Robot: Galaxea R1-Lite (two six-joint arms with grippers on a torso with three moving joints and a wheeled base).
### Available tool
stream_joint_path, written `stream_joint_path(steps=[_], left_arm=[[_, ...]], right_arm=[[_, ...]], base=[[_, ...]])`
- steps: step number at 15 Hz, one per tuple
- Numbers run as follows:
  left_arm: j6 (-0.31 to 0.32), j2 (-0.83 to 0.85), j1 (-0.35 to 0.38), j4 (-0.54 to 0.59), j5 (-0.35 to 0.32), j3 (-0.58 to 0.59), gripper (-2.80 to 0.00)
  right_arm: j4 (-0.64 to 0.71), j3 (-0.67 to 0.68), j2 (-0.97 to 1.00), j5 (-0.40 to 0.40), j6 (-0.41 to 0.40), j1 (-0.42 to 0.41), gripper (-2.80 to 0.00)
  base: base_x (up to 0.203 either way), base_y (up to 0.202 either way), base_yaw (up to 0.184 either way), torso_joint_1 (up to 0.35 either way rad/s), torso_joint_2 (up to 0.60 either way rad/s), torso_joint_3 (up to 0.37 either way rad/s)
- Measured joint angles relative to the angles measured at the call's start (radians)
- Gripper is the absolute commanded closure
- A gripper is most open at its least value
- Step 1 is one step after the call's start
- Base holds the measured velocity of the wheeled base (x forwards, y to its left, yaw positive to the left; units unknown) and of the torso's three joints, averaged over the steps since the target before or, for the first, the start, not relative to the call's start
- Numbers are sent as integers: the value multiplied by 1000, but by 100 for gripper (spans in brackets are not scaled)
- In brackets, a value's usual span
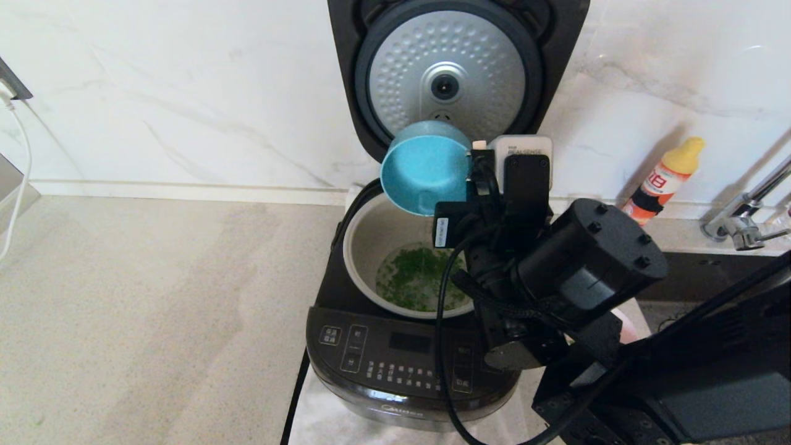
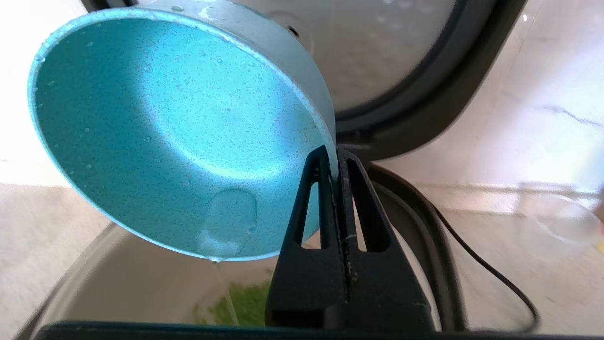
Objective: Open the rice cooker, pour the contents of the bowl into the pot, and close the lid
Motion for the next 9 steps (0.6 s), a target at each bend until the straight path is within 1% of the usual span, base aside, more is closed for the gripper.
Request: stream_joint_path(steps=[2, 3, 5, 7, 9], left_arm=[[0, 0, 0, 0, 0, 0, 0], [0, 0, 0, 0, 0, 0, 0], [1, 0, 0, 0, 0, 0, 0], [0, 0, 0, 0, 0, 0, 0], [0, 0, 0, 0, 0, 0, 0]], right_arm=[[105, 0, -64, -20, 36, 5, 0], [182, 0, -109, -27, 60, 9, 0], [378, 1, -199, -33, 123, 18, 0], [660, -23, -303, -30, 226, 22, 0], [1001, -95, -410, 4, 359, 14, 0]], base=[[0, 0, 0, 0, 0, 0], [0, 0, 0, 0, 0, 0], [0, 0, 0, 0, 0, 0], [0, 0, 0, 0, 0, 0], [0, 0, 0, 0, 0, 0]])
